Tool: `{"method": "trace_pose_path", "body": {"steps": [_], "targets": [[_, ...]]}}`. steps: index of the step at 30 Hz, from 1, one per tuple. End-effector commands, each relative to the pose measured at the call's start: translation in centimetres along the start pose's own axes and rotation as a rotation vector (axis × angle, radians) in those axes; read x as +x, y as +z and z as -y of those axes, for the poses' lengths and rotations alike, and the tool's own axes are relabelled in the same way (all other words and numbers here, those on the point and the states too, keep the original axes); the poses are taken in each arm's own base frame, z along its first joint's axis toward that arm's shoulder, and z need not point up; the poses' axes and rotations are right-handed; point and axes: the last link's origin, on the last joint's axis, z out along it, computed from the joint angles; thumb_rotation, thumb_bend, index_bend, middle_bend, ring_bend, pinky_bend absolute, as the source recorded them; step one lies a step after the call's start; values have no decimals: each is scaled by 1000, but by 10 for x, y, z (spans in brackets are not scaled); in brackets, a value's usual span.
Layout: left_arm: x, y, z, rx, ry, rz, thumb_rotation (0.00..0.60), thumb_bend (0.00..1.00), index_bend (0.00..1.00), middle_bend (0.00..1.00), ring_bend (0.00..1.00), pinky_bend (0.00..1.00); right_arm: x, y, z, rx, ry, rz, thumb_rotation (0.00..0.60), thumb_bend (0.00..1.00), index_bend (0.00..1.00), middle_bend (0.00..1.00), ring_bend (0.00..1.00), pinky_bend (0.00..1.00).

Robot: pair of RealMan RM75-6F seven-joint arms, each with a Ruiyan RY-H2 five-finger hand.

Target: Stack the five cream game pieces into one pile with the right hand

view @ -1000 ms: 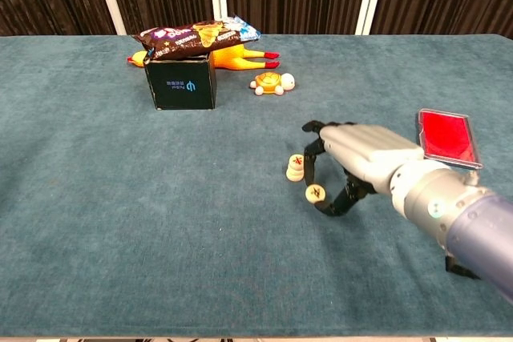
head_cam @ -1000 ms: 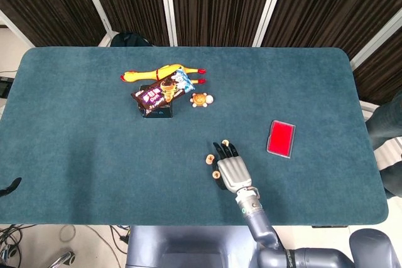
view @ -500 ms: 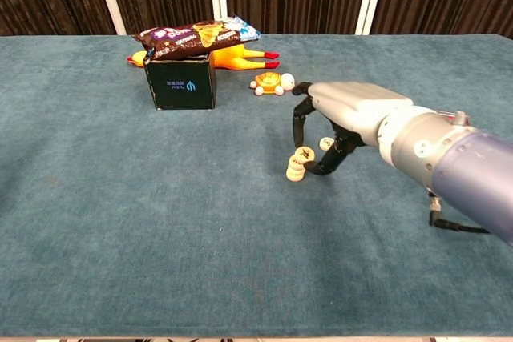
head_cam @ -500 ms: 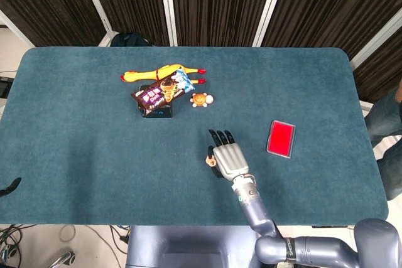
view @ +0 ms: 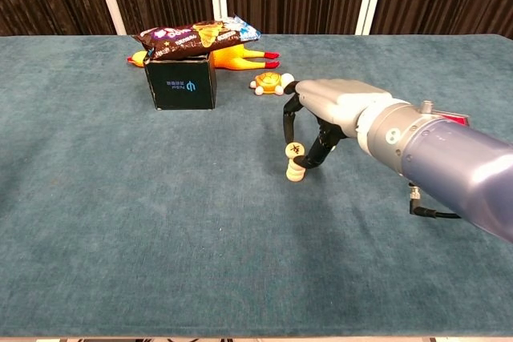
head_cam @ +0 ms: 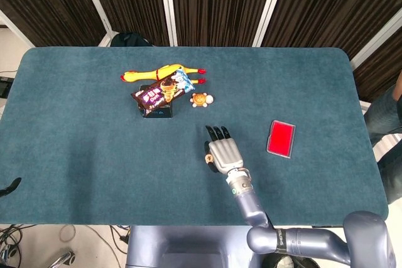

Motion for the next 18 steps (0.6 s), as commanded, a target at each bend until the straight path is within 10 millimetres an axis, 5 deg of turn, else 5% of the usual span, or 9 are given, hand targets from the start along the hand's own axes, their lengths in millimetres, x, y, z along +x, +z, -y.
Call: {"method": "trace_pose_path", "body": {"steps": [1,18], "targets": [[0,0,0,1,-1,-1,600,162,148,0,0,71,-3,3,0,-5,-2,9,600,379,531,0,0,0],[0,0,0,2,-1,0,600,163,148,0,0,71,-6,7,0,-20,-19,20,600,379,531,0,0,0]]}}
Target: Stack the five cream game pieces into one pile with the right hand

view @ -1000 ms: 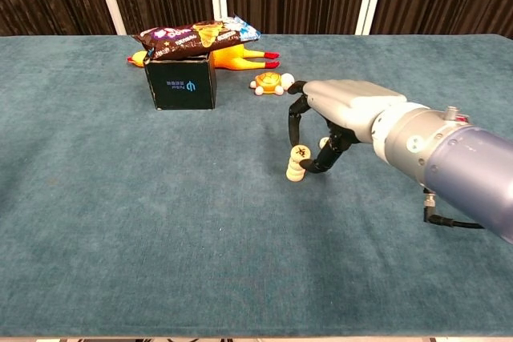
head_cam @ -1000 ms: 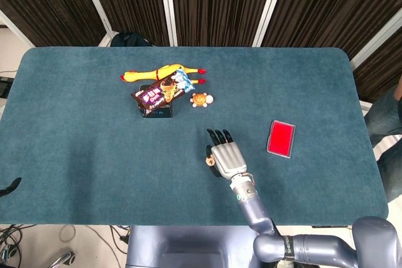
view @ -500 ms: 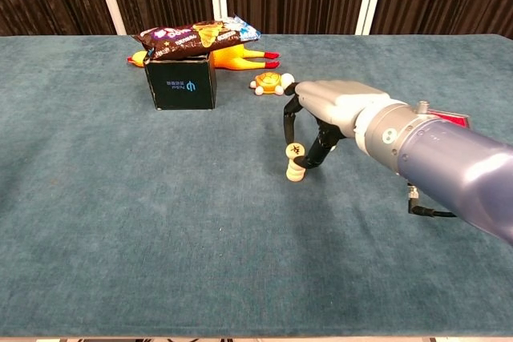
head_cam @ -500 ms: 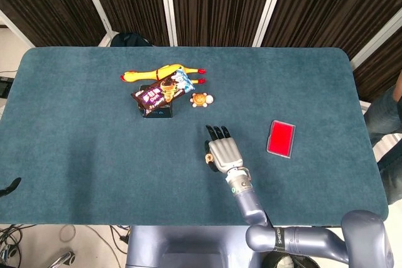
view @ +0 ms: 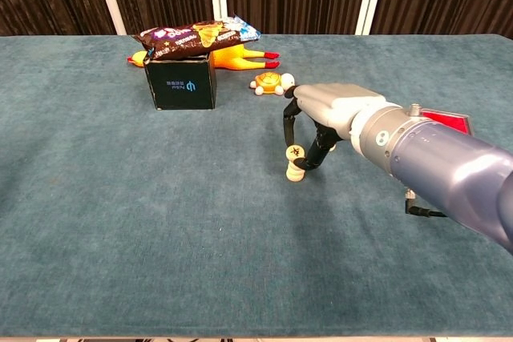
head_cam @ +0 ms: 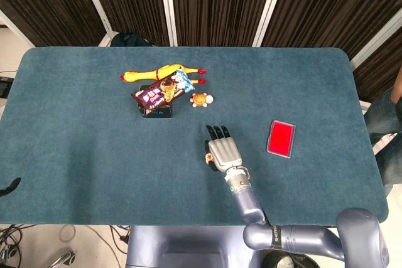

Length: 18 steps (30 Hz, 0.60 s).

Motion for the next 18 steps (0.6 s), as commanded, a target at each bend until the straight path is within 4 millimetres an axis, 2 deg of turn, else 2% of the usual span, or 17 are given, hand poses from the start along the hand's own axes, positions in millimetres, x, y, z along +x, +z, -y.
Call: {"method": "trace_pose_path", "body": {"steps": [1,18], "targets": [[0,0,0,1,0,0,600,163,148,0,0,71,-1,0,-1,0,-4,5,600,379,532,0,0,0],[0,0,0,-2,-2,-3,600,162,146,0,0,71,0,0,-3,-6,-7,6,600,379,531,0,0,0]]}}
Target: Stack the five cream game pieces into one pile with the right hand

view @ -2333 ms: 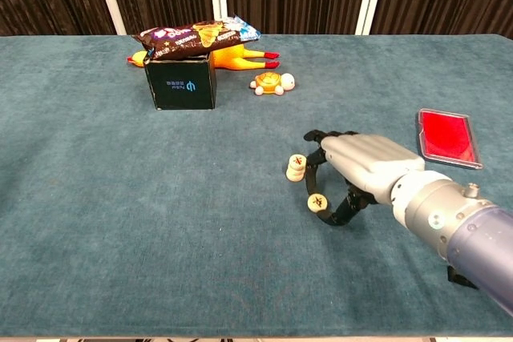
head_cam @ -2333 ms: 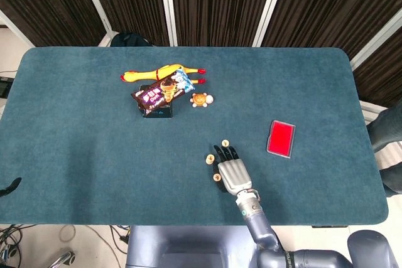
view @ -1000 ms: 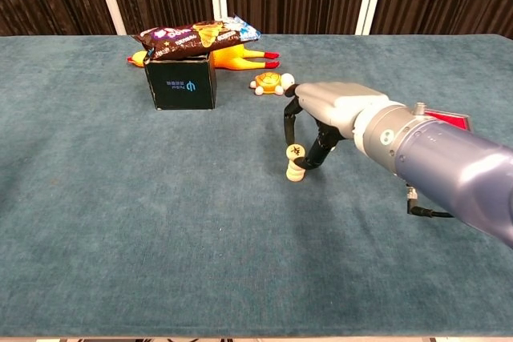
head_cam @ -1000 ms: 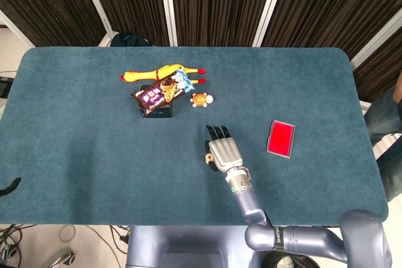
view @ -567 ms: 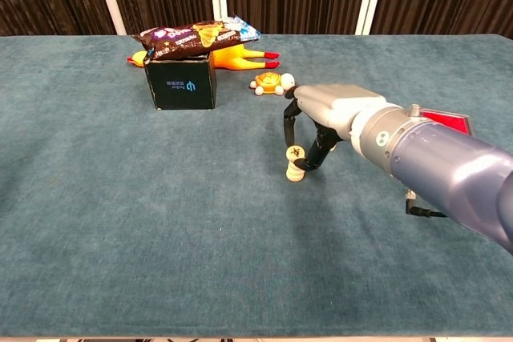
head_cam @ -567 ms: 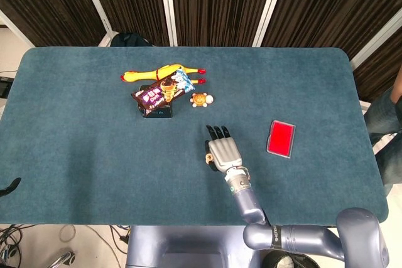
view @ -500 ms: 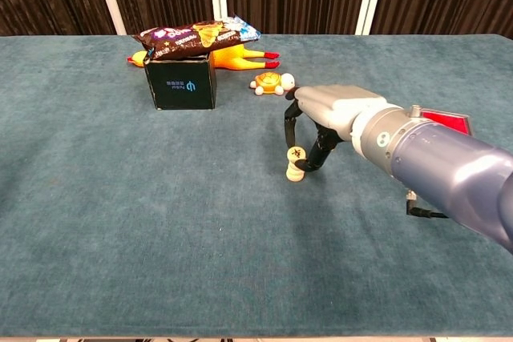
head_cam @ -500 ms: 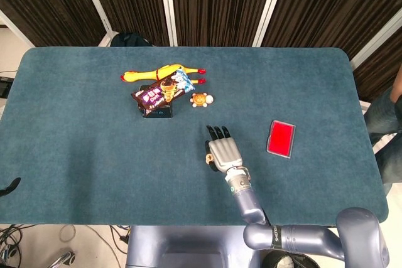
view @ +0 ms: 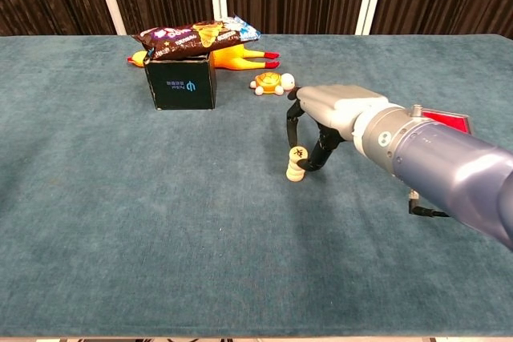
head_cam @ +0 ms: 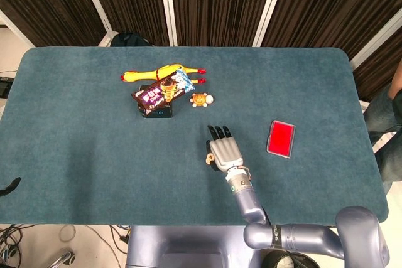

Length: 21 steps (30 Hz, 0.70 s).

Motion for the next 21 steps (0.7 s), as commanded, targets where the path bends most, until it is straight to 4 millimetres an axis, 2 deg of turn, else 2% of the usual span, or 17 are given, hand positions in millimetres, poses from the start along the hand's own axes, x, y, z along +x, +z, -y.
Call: {"method": "trace_pose_path", "body": {"steps": [1,6,12,21], "targets": [[0,0,0,1,-1,-1,600,162,146,0,0,71,-1,0,0,0,1,2,600,379,531,0,0,0],[0,0,0,0,2,1,600,162,146,0,0,71,-1,0,0,1,1,2,600,380,527,0,0,0],[0,0,0,1,2,2,600,163,146,0,0,71,-1,0,-1,-2,3,2,600,379,466,0,0,0],[0,0,0,3,2,4,600,163,146,0,0,71,-1,-1,-1,-2,-3,5,600,379,458,0,0,0]]}}
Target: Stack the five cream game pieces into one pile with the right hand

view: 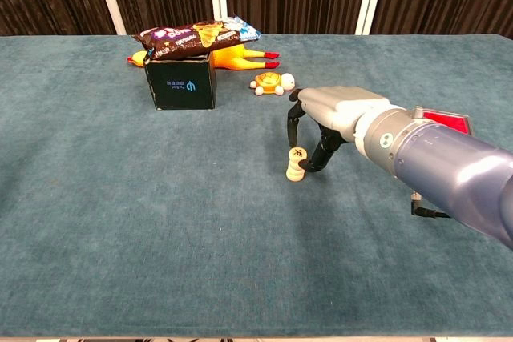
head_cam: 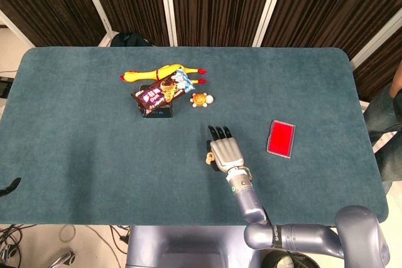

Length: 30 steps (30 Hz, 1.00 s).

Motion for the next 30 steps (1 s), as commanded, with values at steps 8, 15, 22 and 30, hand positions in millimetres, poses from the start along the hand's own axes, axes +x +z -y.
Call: {"method": "trace_pose_path", "body": {"steps": [8,15,22,30], "targets": [[0,0,0,-1,0,0,600,162,146,0,0,71,4,-2,1,4,3,-9,600,379,458,0,0,0],[0,0,0,-1,2,0,600,162,146,0,0,71,18,-7,-5,-1,26,-42,600,378,452,0,0,0],[0,0,0,-3,3,-3,600,163,146,0,0,71,39,-7,-37,-44,10,-76,600,379,394,0,0,0],[0,-2,-1,-4,7,-5,600,163,146,0,0,71,39,-5,-77,-95,-34,-69,600,379,378,0,0,0]]}}
